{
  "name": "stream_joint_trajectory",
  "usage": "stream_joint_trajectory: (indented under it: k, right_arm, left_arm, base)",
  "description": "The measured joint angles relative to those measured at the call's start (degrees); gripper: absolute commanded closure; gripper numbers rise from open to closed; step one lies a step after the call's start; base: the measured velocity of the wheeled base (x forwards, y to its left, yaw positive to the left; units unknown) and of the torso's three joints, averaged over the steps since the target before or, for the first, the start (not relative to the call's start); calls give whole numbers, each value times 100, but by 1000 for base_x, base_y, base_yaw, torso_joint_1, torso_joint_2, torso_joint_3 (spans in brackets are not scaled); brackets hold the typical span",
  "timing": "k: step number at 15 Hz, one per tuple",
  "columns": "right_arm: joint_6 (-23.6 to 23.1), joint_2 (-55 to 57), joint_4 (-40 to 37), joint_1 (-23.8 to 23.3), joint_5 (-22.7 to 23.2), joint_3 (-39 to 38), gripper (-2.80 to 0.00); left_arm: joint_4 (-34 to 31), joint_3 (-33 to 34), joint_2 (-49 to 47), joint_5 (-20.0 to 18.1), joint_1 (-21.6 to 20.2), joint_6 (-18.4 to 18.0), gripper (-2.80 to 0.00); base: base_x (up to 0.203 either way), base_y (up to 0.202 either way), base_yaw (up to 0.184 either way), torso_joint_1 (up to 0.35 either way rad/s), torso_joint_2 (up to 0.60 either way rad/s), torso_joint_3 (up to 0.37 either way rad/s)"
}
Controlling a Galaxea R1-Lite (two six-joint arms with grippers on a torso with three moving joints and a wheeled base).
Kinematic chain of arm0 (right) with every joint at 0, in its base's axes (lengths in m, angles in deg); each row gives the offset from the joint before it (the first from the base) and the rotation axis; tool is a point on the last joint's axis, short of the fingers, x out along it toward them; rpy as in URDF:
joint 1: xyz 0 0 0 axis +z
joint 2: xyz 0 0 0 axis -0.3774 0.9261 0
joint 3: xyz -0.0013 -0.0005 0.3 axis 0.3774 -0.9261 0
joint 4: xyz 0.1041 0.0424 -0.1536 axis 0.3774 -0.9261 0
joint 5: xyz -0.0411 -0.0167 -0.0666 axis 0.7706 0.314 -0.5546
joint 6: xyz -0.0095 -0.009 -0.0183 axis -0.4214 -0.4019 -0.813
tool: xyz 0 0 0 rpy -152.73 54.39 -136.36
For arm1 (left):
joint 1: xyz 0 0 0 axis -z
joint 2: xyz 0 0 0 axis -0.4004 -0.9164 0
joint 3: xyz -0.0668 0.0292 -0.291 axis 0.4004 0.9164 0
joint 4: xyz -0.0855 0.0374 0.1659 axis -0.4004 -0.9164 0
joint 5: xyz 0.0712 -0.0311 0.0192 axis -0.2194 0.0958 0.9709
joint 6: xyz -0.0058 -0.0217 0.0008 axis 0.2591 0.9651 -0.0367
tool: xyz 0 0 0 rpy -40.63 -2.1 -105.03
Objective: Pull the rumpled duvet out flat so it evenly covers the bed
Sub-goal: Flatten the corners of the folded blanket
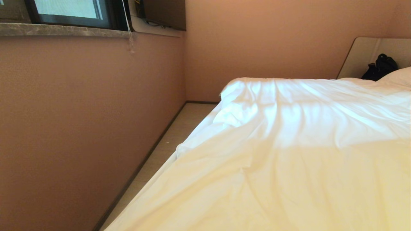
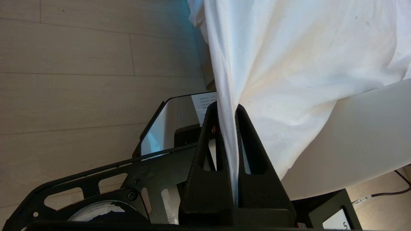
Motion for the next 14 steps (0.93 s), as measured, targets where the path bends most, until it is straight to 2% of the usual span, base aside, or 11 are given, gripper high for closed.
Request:
stream_joint_trajectory:
  k: [6, 7, 14]
  right_arm:
    - [-4, 0, 0, 0, 0, 0, 0]
    - [-1, 0, 0, 0, 0, 0, 0]
    - [-3, 0, 0, 0, 0, 0, 0]
  left_arm:
    - [7, 48, 0, 176, 1, -20, 0]
    - [-4, 50, 0, 200, 1, -27, -280]
    - [55, 20, 4, 168, 1, -34, -280]
  base:
    - [0, 0, 0, 0, 0, 0]
    - [0, 0, 0, 0, 0, 0]
    - [0, 0, 0, 0, 0, 0]
